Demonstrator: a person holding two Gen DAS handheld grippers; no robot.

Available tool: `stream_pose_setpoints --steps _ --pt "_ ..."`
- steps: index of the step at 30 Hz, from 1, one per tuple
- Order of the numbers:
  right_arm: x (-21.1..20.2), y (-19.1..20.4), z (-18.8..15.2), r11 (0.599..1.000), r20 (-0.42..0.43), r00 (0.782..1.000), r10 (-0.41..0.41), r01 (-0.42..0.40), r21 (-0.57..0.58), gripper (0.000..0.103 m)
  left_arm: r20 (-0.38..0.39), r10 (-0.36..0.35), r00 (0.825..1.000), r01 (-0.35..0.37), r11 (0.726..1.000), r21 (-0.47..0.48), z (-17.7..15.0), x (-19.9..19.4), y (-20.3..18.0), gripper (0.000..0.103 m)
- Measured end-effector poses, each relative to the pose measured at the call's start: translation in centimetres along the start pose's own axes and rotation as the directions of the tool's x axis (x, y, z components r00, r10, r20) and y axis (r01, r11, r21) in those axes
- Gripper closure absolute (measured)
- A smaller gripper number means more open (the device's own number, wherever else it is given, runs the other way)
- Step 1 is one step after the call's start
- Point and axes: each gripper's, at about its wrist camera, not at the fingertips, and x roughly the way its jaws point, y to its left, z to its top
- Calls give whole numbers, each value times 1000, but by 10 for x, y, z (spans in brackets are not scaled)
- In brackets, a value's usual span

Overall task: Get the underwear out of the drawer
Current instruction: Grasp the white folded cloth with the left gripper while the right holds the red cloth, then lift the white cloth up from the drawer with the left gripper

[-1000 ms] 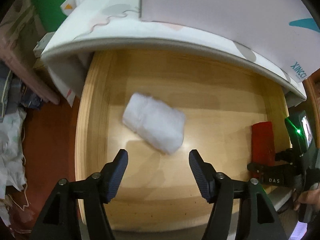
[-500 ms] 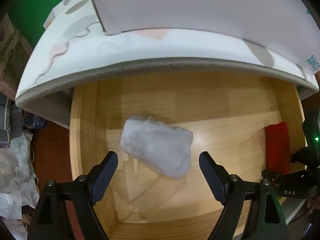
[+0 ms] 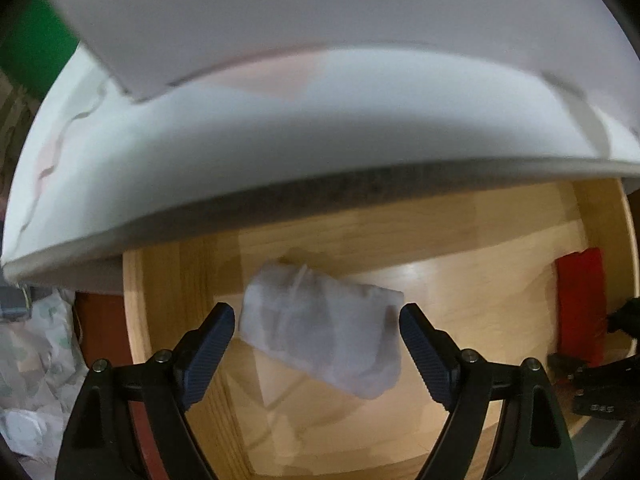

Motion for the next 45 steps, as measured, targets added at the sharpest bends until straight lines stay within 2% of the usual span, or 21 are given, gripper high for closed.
stream_pose_setpoints --steps 5,8,19,23,35,38,43,45 --pt "-2 -1 2 1000 -1 1000 9 -9 0 41 -76 -46 996 47 999 3 1 16 0 16" --pt "2 -3 3 1000 0 1000 18 -18 -3 40 -98 -25 995 28 999 26 3 23 -3 13" --pt "7 -3 3 1000 -8 1000 -12 12 -12 40 -84 6 996 -3 1000 31 5 21 -5 13" --pt "8 -2 2 999 -12 1000 -29 29 -14 40 -111 -17 994 20 1000 21 1 19 -10 13" --pt "10 -3 1 999 -13 999 -30 30 -11 40 -213 -43 976 41 999 -14 -5 17 -6 25" --pt "11 -3 0 999 -13 999 -30 30 -13 40 -220 -50 974 44 998 -33 -20 18 2 26" --pt "12 -3 0 999 -14 999 -30 30 -12 39 -220 -70 973 54 995 -79 -26 15 0 27" --pt "12 -3 0 999 -13 999 -30 30 -11 39 -218 -74 973 55 994 -91 -11 16 12 28"
